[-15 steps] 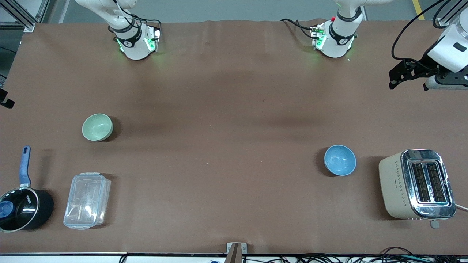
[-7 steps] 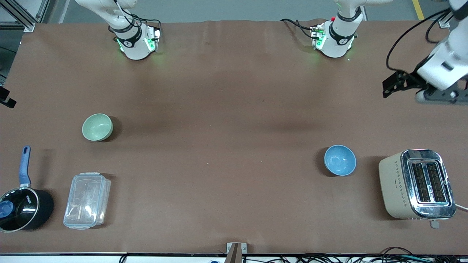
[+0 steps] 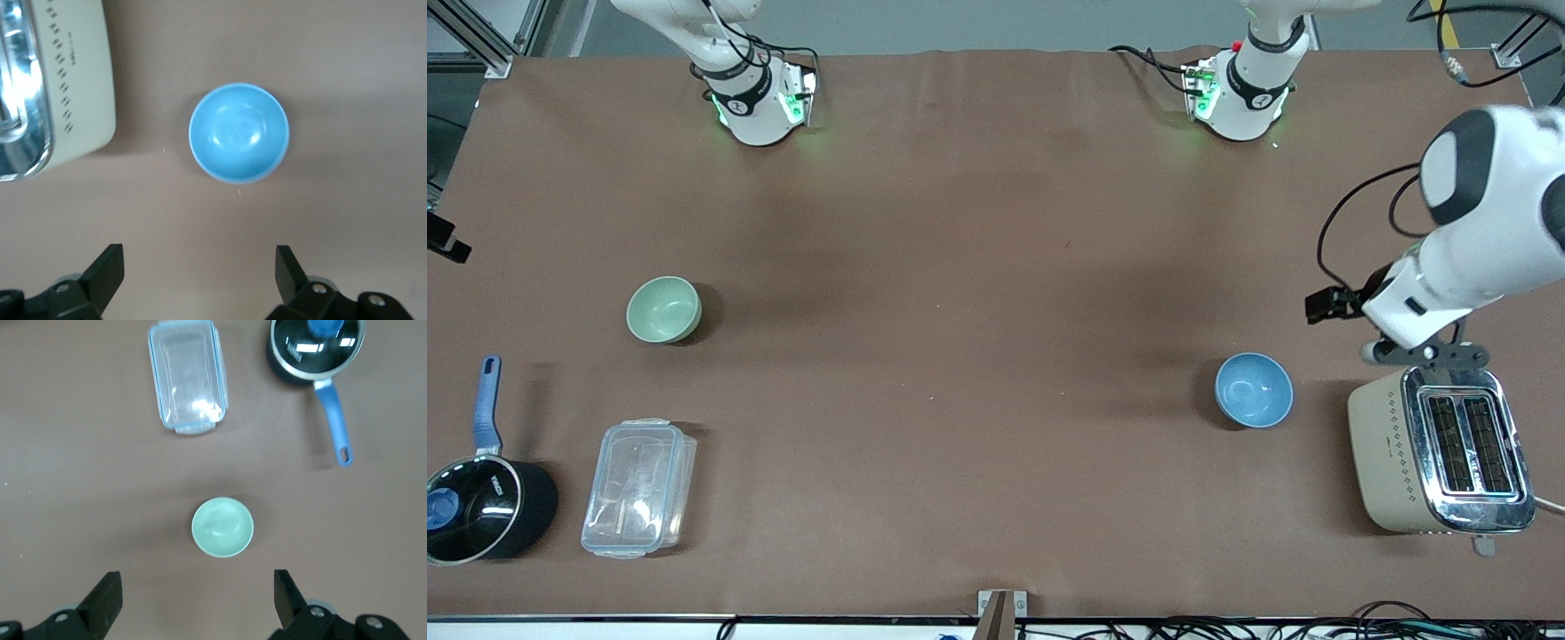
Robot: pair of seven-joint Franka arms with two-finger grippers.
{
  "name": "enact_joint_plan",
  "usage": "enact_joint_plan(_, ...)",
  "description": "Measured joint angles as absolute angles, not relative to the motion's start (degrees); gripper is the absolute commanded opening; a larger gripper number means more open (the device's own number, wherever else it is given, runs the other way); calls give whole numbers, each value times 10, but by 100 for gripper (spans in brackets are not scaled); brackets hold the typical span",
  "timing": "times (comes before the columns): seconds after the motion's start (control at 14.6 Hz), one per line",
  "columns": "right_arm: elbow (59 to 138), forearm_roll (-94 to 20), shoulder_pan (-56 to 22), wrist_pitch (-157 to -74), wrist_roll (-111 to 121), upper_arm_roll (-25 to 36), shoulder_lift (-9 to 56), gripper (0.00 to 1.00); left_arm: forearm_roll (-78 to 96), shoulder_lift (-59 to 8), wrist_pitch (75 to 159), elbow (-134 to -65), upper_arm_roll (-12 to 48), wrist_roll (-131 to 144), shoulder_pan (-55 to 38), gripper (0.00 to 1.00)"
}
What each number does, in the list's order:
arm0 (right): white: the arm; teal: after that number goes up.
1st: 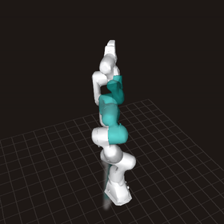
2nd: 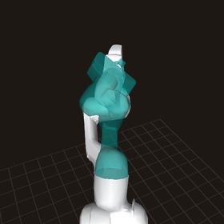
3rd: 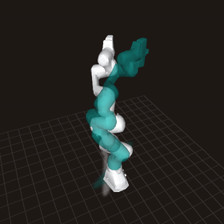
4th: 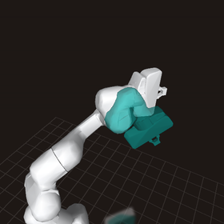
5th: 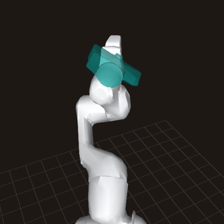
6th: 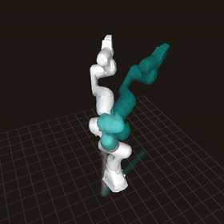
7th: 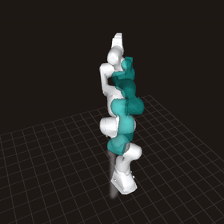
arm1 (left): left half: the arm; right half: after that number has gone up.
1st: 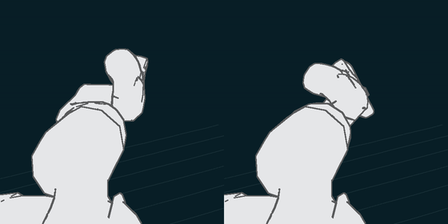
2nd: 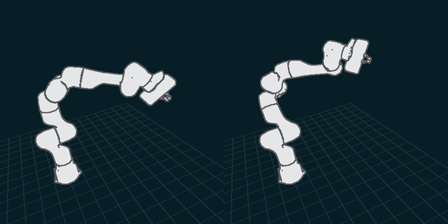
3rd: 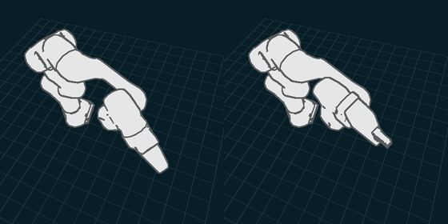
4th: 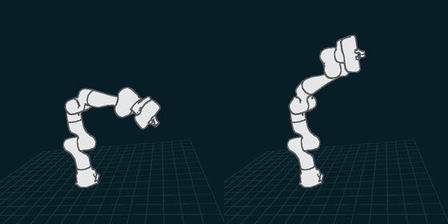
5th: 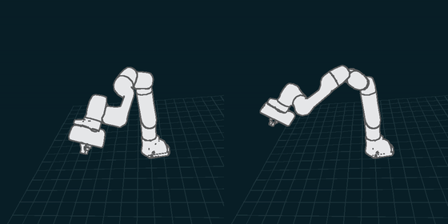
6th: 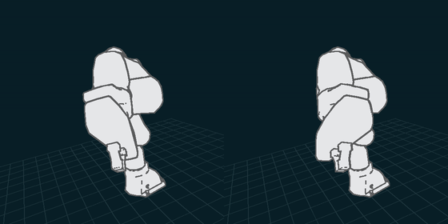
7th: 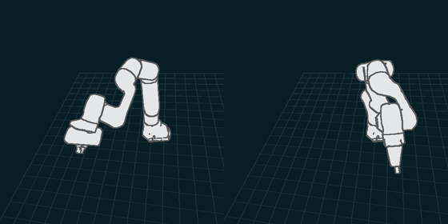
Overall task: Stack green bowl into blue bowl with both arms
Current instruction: 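Reach the left gripper to the blue bowl while the right gripper nears the green bowl, then grasp the blue bowl rim with the left gripper and drag it toward the table middle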
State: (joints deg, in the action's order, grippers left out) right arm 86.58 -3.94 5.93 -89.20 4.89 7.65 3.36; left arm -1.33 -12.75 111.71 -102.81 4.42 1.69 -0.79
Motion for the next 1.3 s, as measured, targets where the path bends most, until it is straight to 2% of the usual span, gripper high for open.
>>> enact_joint_plan(0.2, 928, -103, 113, -916, 87, 79, 34, 99, -15, -174, 1220, -1076, 43, 17, 6, 100)
enact_joint_plan(0.48, 1057, -222, 199, -993, 229, 83, 37, 100, -15, -239, 1311, -1094, 44, 17, 7, 98)
enact_joint_plan(0.55, 1087, -239, 215, -1007, 258, 83, 38, 100, -15, -252, 1329, -1094, 44, 17, 7, 92)
enact_joint_plan(0.75, 1152, -272, 237, -1057, 332, 83, 48, 100, -15, -285, 1388, -1098, 44, 17, 7, 64)
enact_joint_plan(1.09, 1177, -347, 265, -1084, 429, 83, 129, 97, -15, -312, 1413, -1099, 44, 35, 7, 10)
enact_joint_plan(1.16, 1178, -365, 272, -1085, 454, 83, 152, 97, -15, -312, 1414, -1099, 45, 43, 6, 4)
enact_joint_plan(1.3, 1179, -416, 288, -1086, 516, 83, 204, 97, -15, -311, 1416, -1096, 48, 53, 4, 0)
